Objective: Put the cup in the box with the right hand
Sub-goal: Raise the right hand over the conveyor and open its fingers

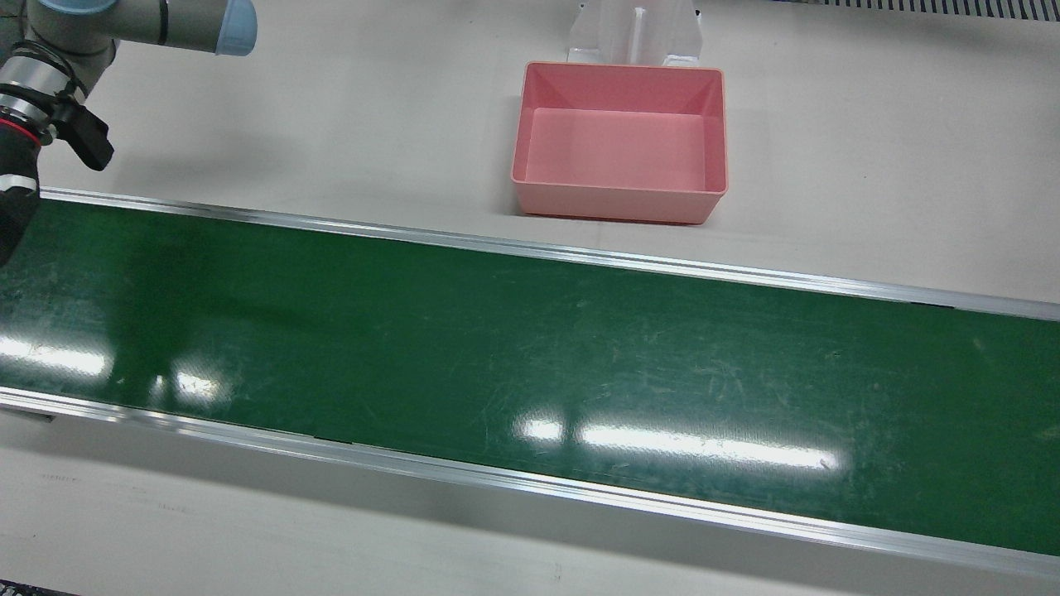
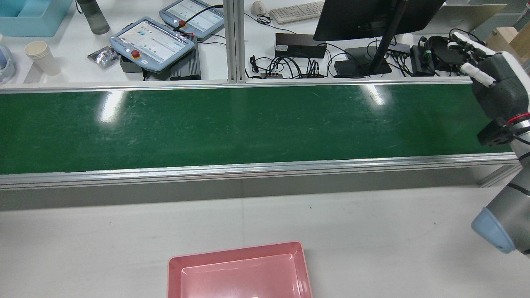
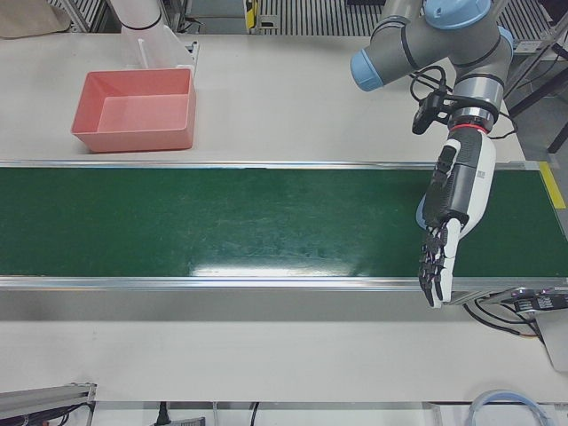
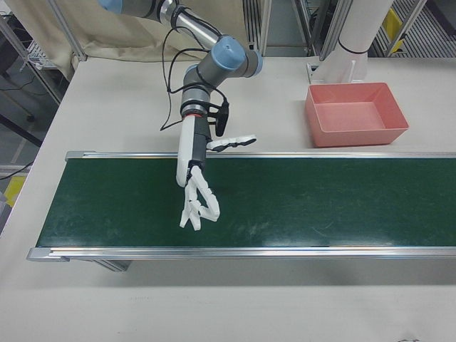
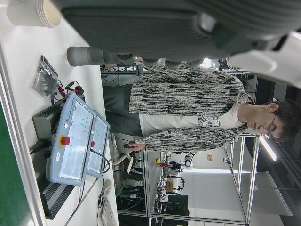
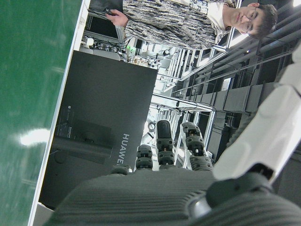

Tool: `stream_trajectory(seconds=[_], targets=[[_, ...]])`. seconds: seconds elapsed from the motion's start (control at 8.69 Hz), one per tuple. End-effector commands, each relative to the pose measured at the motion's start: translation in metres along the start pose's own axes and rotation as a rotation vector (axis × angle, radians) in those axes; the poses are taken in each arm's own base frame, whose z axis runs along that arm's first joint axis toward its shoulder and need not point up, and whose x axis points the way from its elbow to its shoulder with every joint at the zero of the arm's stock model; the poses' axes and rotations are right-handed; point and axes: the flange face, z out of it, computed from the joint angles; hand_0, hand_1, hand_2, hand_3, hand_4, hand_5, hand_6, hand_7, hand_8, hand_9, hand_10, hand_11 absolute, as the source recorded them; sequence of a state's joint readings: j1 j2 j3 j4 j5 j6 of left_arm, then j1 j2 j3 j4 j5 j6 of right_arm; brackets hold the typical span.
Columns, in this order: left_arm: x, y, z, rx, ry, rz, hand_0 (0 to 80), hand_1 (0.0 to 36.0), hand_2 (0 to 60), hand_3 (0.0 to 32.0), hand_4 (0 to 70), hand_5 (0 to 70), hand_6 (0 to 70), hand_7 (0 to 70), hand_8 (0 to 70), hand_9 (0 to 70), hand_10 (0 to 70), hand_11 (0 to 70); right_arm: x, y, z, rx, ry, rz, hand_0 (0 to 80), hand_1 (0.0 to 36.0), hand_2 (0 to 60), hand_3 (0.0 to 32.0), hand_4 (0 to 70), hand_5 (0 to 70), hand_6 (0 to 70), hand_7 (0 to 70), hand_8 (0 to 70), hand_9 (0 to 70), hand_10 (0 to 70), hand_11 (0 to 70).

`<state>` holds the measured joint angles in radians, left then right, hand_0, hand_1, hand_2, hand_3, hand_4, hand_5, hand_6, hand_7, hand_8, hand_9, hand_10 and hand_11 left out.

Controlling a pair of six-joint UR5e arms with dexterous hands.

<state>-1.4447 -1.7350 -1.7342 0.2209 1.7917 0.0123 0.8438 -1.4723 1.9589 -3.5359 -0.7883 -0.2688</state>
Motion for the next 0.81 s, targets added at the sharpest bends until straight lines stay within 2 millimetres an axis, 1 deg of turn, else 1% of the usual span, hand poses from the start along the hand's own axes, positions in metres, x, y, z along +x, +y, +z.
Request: stream_trajectory(seconds=[0.0,0.12,0.23,0.35,0.46,0.58,0.69], targets=[[-0.001,-0.002,0.0,0.002,-0.001,-0.001,0.0,0.0,0.0,0.0,0.0,0.0,0.0,0.0,0.0,0.0,0.0,0.0,0.057,0.06,-0.025,0.013,0.002,-0.034,39.8,9.1,8.6,0.0,3.0,1.8,7.1,33.4,3.4,12.0,0.0,0.0],[-0.001,-0.002,0.0,0.002,-0.001,-0.001,0.0,0.0,0.0,0.0,0.0,0.0,0.0,0.0,0.0,0.0,0.0,0.0,0.064,0.081,-0.016,-0.007,-0.014,-0.063,40.5,9.4,8.9,0.0,4.4,1.8,7.3,34.1,3.5,12.3,0.0,0.0],[0.0,-0.001,0.001,-0.001,-0.001,0.0,0.0,0.0,0.0,0.0,0.0,0.0,0.0,0.0,0.0,0.0,0.0,0.0,0.068,0.099,-0.008,-0.02,-0.037,-0.073,40.7,9.4,9.5,0.0,7.6,1.7,7.6,35.8,3.8,12.9,0.0,0.0],[0.0,-0.001,0.001,-0.001,-0.001,0.0,0.0,0.0,0.0,0.0,0.0,0.0,0.0,0.0,0.0,0.0,0.0,0.0,0.072,0.107,-0.004,-0.023,-0.049,-0.072,40.8,9.2,10.2,0.0,12.5,1.4,7.6,36.2,3.8,13.0,0.0,0.0],[0.0,-0.001,0.001,-0.002,-0.001,0.0,0.0,0.0,0.0,0.0,0.0,0.0,0.0,0.0,0.0,0.0,0.0,0.0,0.08,0.107,0.001,-0.018,-0.045,-0.08,43.3,10.7,12.6,0.0,19.5,1.5,8.0,37.5,3.9,13.2,0.0,0.0],[0.0,-0.001,0.001,-0.001,-0.001,0.0,0.0,0.0,0.0,0.0,0.0,0.0,0.0,0.0,0.0,0.0,0.0,0.0,0.087,0.106,0.002,-0.016,-0.038,-0.086,45.6,12.5,13.8,0.0,21.6,1.9,8.1,37.5,4.0,13.2,0.0,0.0],[0.0,-0.001,0.001,-0.001,-0.001,0.0,0.0,0.0,0.0,0.0,0.0,0.0,0.0,0.0,0.0,0.0,0.0,0.0,0.093,0.101,0.001,-0.009,-0.03,-0.097,46.2,13.3,13.4,0.0,22.6,2.2,7.8,35.7,3.8,12.4,0.0,0.0]])
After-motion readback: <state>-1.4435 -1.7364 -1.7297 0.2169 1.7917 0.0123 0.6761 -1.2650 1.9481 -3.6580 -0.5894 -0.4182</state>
